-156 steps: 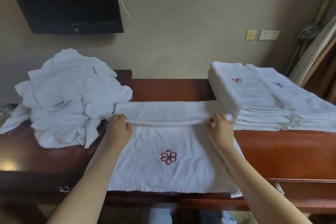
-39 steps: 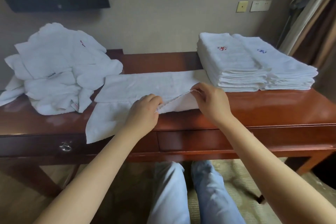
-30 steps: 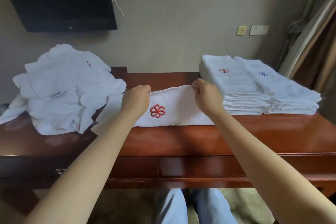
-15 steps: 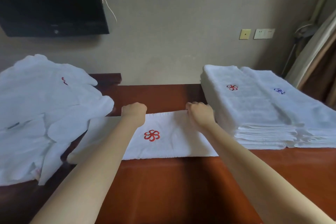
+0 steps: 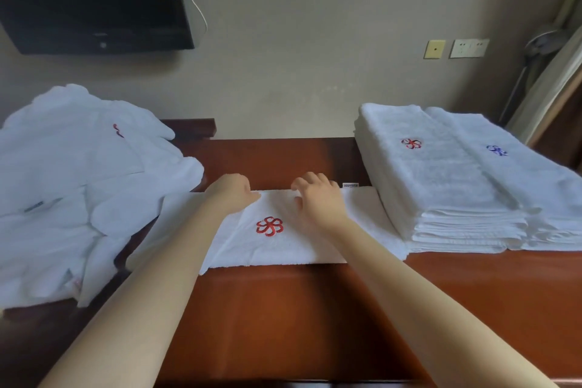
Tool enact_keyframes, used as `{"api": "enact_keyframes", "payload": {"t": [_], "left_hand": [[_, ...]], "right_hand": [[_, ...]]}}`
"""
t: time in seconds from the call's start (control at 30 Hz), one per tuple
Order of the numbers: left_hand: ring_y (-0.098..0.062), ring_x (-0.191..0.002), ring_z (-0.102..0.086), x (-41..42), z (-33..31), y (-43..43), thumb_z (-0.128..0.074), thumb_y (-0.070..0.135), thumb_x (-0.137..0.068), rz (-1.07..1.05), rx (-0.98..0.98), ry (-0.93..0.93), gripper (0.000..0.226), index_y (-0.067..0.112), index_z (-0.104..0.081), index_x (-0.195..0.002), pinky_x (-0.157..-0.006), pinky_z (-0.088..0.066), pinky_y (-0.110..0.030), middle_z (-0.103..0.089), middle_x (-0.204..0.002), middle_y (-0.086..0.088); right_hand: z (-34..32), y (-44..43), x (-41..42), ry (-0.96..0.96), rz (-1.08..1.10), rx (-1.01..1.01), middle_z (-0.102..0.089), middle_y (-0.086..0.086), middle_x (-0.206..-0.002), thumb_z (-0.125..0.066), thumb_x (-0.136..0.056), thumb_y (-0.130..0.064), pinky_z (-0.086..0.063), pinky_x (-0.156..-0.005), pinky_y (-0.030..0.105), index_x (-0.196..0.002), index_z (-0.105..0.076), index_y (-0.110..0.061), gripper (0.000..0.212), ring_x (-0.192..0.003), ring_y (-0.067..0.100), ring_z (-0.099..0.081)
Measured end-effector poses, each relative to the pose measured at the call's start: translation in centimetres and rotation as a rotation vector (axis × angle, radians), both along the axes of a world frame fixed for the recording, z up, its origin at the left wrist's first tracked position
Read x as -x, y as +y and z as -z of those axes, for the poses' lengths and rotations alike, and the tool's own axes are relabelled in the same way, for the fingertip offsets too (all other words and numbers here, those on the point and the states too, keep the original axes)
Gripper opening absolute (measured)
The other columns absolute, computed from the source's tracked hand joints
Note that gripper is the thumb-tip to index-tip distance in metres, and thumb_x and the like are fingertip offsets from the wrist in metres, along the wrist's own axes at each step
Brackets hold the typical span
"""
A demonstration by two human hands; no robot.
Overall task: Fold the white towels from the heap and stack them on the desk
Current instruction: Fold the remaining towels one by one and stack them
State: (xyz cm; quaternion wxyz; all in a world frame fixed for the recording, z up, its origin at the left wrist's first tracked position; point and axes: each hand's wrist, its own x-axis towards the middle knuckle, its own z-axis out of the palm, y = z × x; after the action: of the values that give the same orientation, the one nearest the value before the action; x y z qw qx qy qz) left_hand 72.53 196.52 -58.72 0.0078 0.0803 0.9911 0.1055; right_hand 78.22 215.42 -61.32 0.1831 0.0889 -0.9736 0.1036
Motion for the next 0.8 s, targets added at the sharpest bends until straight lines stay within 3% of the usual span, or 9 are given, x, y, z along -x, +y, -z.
{"api": "enact_keyframes", "payload": {"t": [0.07, 0.2, 0.27, 0.37, 0.47, 0.57, 0.63, 0.73, 0.8], "left_hand": [[-0.023, -0.072, -0.056, -0.9, -0.7, -1.2, -0.056, 0.037, -0.092, -0.047, -0.159, 0.058, 0.027, 0.013, -0.059, -0.08, -0.072, -0.051, -0.037, -0.056, -0.071, -0.003], [-0.019, -0.065, -0.047, -3.8, -1.5, -3.5, -0.061, 0.043, -0.087, -0.058, -0.242, 0.128, 0.036, 0.016, -0.045, -0.071, -0.062, -0.041, -0.034, -0.047, -0.066, 0.001], [-0.018, -0.068, -0.047, -5.5, -1.1, -3.9, -0.064, 0.052, -0.081, -0.011, -0.184, 0.035, 0.043, 0.016, -0.043, -0.075, -0.062, -0.037, -0.03, -0.046, -0.071, 0.003], [-0.023, -0.092, -0.056, -7.4, 0.3, -3.3, -0.064, 0.057, -0.079, 0.006, 0.051, -0.092, 0.054, 0.014, -0.049, -0.105, -0.075, -0.044, -0.03, -0.053, -0.098, -0.002], [-0.023, -0.088, -0.053, -8.2, 1.0, -3.3, -0.058, 0.041, -0.086, 0.008, 0.088, -0.094, 0.048, 0.009, -0.044, -0.119, -0.07, -0.044, -0.032, -0.046, -0.102, -0.005], [-0.021, -0.084, -0.051, -8.0, 0.2, -4.2, -0.055, 0.019, -0.087, 0.024, 0.197, -0.07, 0.03, 0.006, -0.048, -0.114, -0.067, -0.041, -0.03, -0.047, -0.09, -0.002], [-0.023, -0.091, -0.056, -7.4, -0.4, -5.2, -0.051, 0.009, -0.088, -0.019, 0.213, -0.064, 0.021, 0.007, -0.052, -0.108, -0.072, -0.044, -0.03, -0.057, -0.099, -0.004], [-0.026, -0.101, -0.058, -5.8, -1.9, -6.8, -0.05, 0.005, -0.089, -0.109, 0.214, 0.018, 0.022, 0.011, -0.056, -0.11, -0.079, -0.044, -0.03, -0.058, -0.112, -0.006], [-0.025, -0.092, -0.057, -4.4, -3.0, -7.6, -0.056, 0.008, -0.089, -0.18, 0.258, 0.053, 0.009, 0.011, -0.054, -0.097, -0.076, -0.044, -0.03, -0.058, -0.101, -0.005]], "right_hand": [[-0.2, -1.5, -0.6, -0.005, -0.084, 0.053, -0.056, 0.0, -0.118, -0.049, -0.094, -0.017, -0.034, -0.081, 0.03, -0.119, -0.059, -0.02, 0.027, -0.109, 0.022, -0.05], [-0.1, -4.1, -1.5, -0.129, -0.181, 0.164, -0.062, 0.002, -0.114, -0.048, -0.092, -0.008, -0.046, -0.081, 0.032, -0.12, -0.059, -0.015, 0.031, -0.105, 0.023, -0.057], [0.1, -5.1, -1.9, -0.235, -0.188, 0.134, -0.062, 0.002, -0.116, -0.047, -0.093, -0.013, -0.048, -0.083, 0.034, -0.126, -0.056, -0.015, 0.033, -0.106, 0.022, -0.056], [0.4, -5.5, -2.1, -0.299, -0.141, 0.044, -0.06, 0.001, -0.12, -0.044, -0.097, -0.023, -0.048, -0.089, 0.035, -0.131, -0.053, -0.017, 0.035, -0.11, 0.021, -0.055], [0.0, -5.3, -2.1, -0.38, -0.093, 0.105, -0.06, -0.003, -0.125, -0.042, -0.097, -0.016, -0.048, -0.093, 0.035, -0.139, -0.045, -0.021, 0.042, -0.112, 0.019, -0.055], [-0.7, -5.5, -2.5, -0.409, -0.086, 0.117, -0.062, -0.002, -0.121, -0.04, -0.092, -0.007, -0.052, -0.084, 0.037, -0.146, -0.034, -0.024, 0.056, -0.108, 0.021, -0.057], [-0.8, -5.7, -2.4, -0.378, -0.08, 0.111, -0.065, 0.0, -0.11, -0.041, -0.091, -0.007, -0.052, -0.071, 0.036, -0.149, -0.026, -0.026, 0.063, -0.097, 0.022, -0.061], [-0.9, -6.5, -1.5, -0.304, -0.062, 0.053, -0.064, 0.002, -0.087, -0.044, -0.092, -0.014, -0.041, -0.052, 0.029, -0.15, -0.022, -0.026, 0.064, -0.075, 0.022, -0.059], [-1.2, -7.3, -0.3, -0.269, -0.049, 0.002, -0.064, 0.002, -0.091, -0.044, -0.094, -0.019, -0.04, -0.053, 0.027, -0.15, -0.024, -0.026, 0.06, -0.076, 0.022, -0.06]]}}
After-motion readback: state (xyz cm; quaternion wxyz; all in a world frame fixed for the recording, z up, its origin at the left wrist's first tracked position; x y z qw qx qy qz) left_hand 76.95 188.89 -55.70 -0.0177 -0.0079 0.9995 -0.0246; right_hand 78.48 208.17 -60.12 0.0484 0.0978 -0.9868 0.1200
